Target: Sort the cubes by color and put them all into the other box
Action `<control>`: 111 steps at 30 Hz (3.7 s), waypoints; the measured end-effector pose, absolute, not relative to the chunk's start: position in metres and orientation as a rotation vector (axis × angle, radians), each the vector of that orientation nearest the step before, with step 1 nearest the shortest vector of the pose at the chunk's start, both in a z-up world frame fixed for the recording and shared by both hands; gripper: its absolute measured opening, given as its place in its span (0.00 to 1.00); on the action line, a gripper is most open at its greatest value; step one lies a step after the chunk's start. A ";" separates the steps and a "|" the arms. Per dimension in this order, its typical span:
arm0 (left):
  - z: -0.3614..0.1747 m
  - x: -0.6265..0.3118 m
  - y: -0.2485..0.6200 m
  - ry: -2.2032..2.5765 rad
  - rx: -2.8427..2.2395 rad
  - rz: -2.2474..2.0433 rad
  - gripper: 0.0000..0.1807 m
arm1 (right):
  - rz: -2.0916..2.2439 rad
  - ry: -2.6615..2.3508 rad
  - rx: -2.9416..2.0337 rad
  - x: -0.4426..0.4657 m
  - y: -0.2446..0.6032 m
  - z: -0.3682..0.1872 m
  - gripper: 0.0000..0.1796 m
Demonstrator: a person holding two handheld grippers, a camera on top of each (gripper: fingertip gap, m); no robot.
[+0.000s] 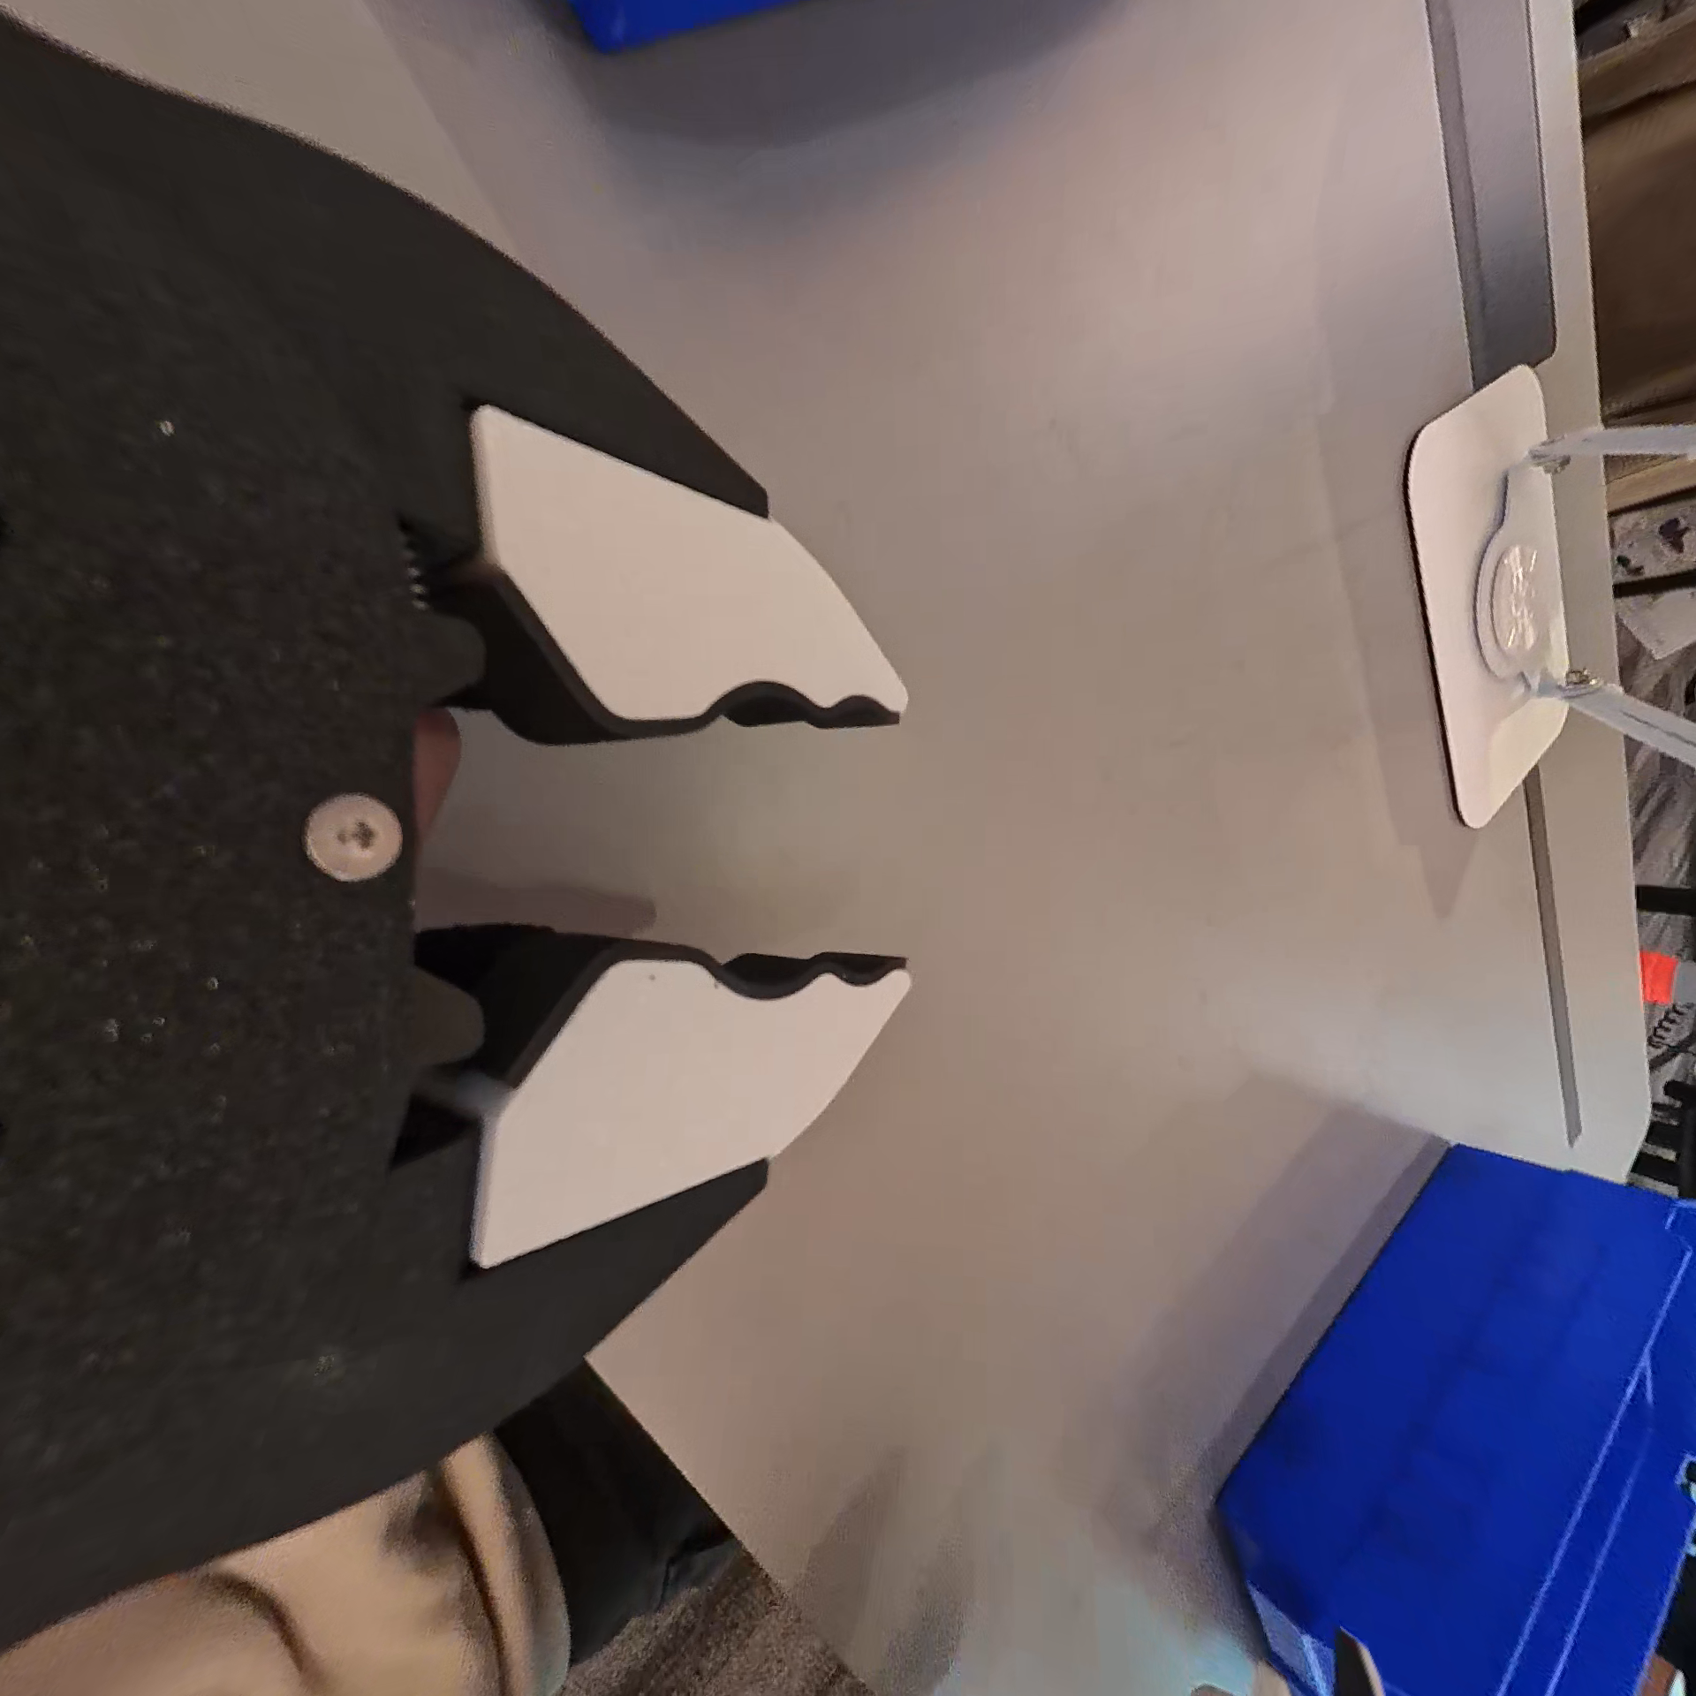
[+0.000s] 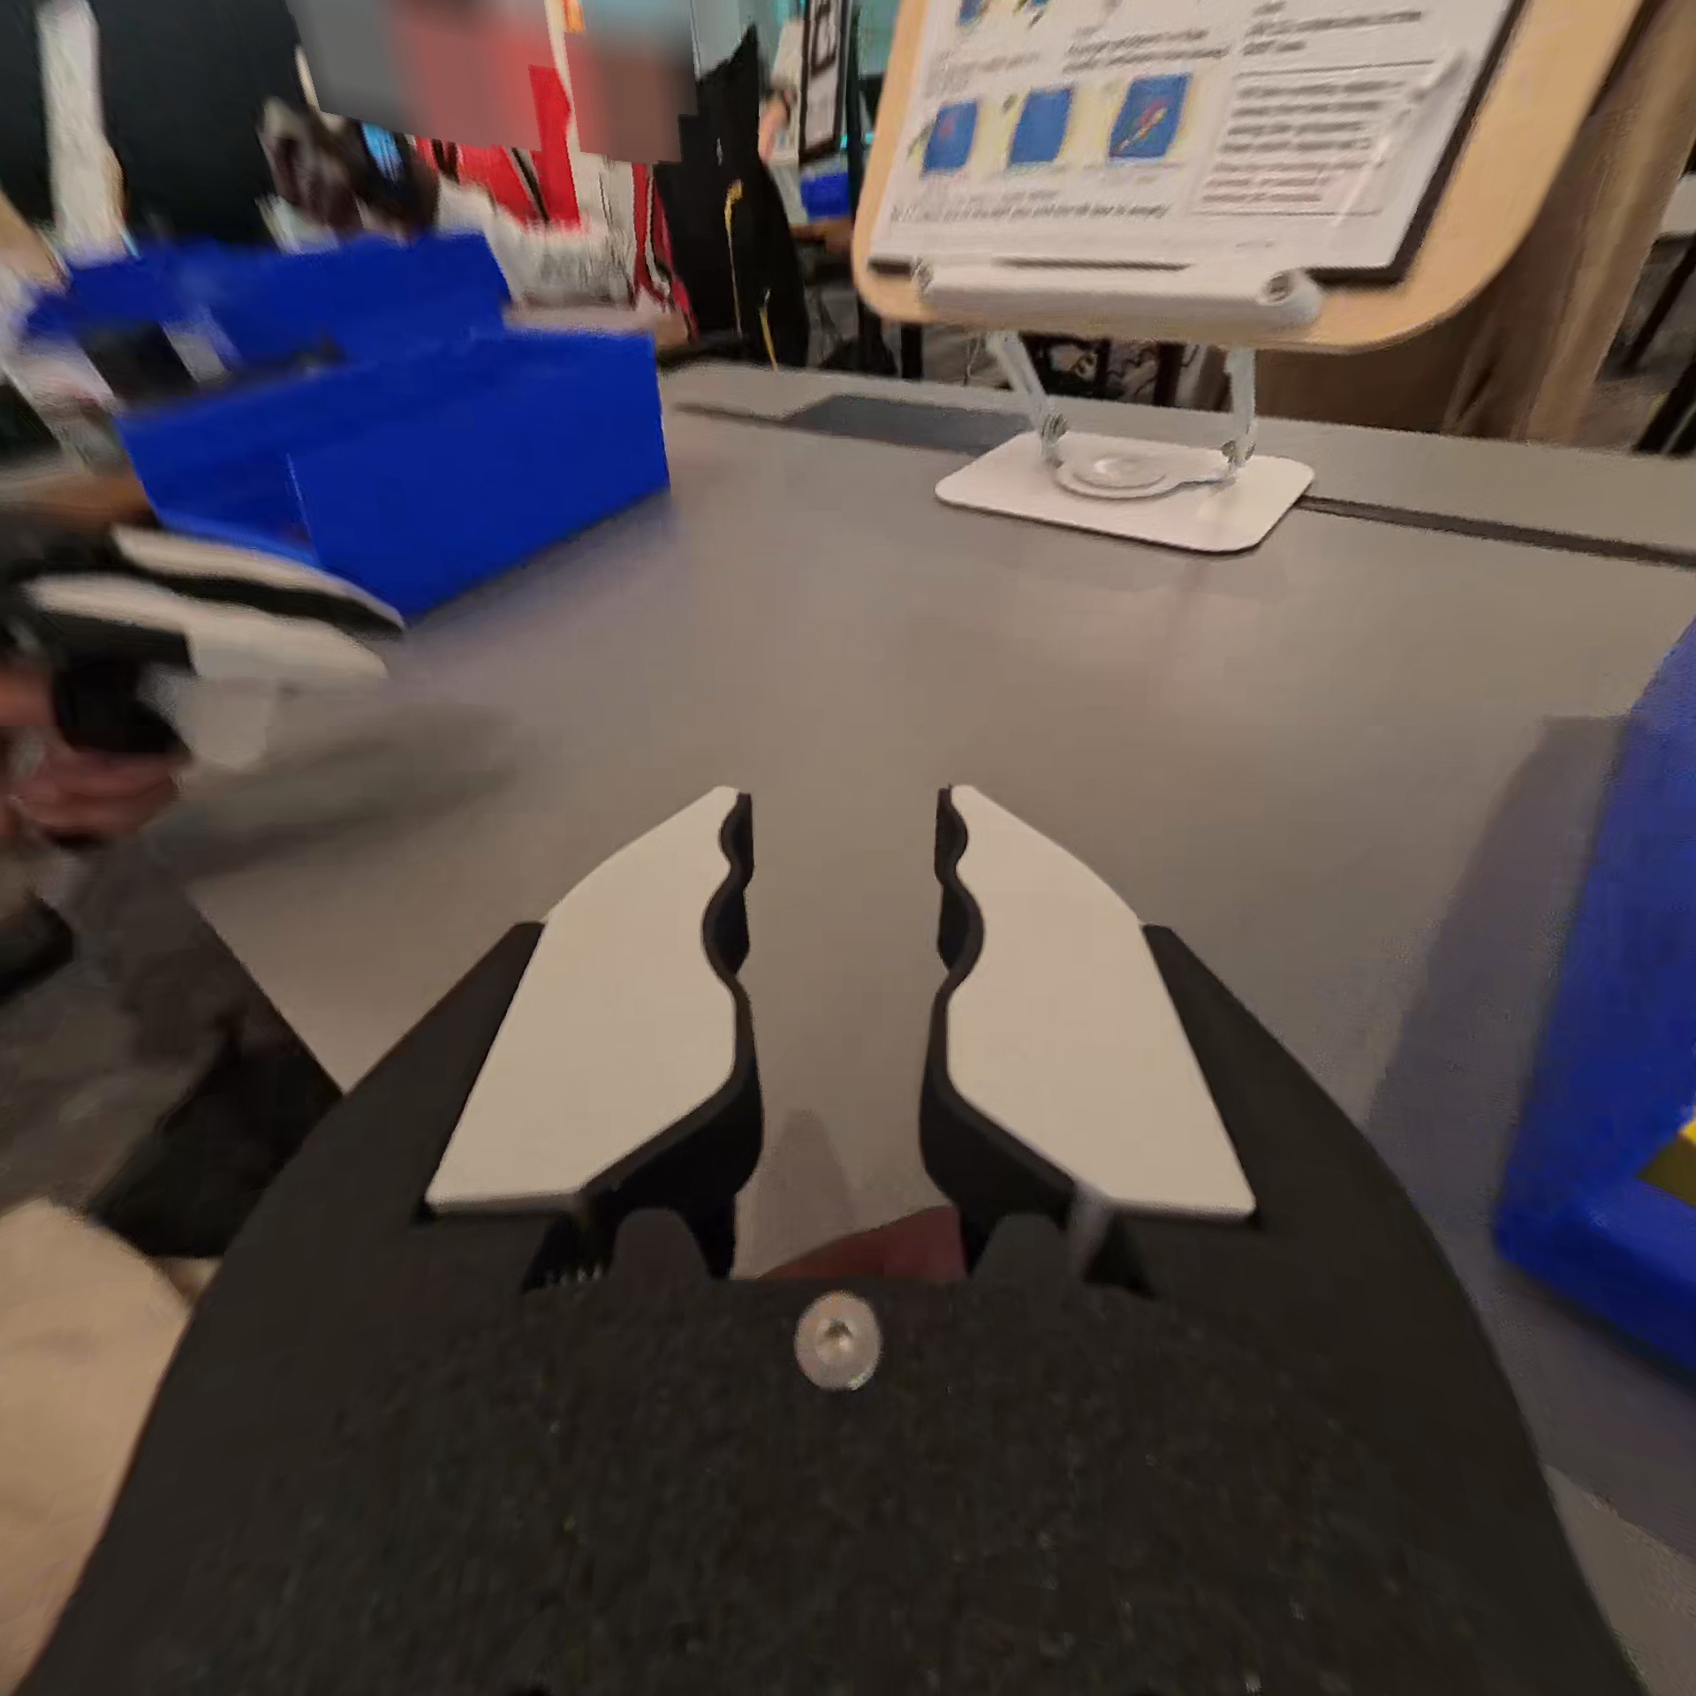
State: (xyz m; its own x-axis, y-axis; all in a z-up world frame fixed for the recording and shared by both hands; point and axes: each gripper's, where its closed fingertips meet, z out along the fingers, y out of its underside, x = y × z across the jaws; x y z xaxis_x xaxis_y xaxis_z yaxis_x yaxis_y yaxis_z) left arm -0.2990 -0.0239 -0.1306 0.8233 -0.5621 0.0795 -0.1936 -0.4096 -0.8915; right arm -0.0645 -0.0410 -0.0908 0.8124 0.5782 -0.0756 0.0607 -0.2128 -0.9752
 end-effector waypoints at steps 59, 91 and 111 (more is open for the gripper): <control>-0.050 -0.381 -0.029 0.876 -1.618 -0.353 0.16 | 0.709 -0.598 -1.723 -0.089 -0.057 -0.094 0.18; -0.072 -0.250 -0.035 0.661 -1.901 -1.188 0.33 | 0.364 -0.898 -1.320 -0.109 -0.057 -0.040 0.16; -0.117 -0.305 -0.033 0.603 -1.898 -0.209 0.25 | 0.047 -0.381 -1.750 0.023 -0.021 -0.043 0.16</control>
State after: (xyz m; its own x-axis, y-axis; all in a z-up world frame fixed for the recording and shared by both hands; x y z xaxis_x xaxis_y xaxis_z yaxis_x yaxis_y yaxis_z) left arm -0.3055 -0.0335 -0.1173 0.8561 -0.4993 -0.1332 -0.3099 -0.2898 -0.9055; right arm 0.0229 -0.0207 -0.0435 0.9442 0.2784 0.1763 0.2275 -0.1636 -0.9599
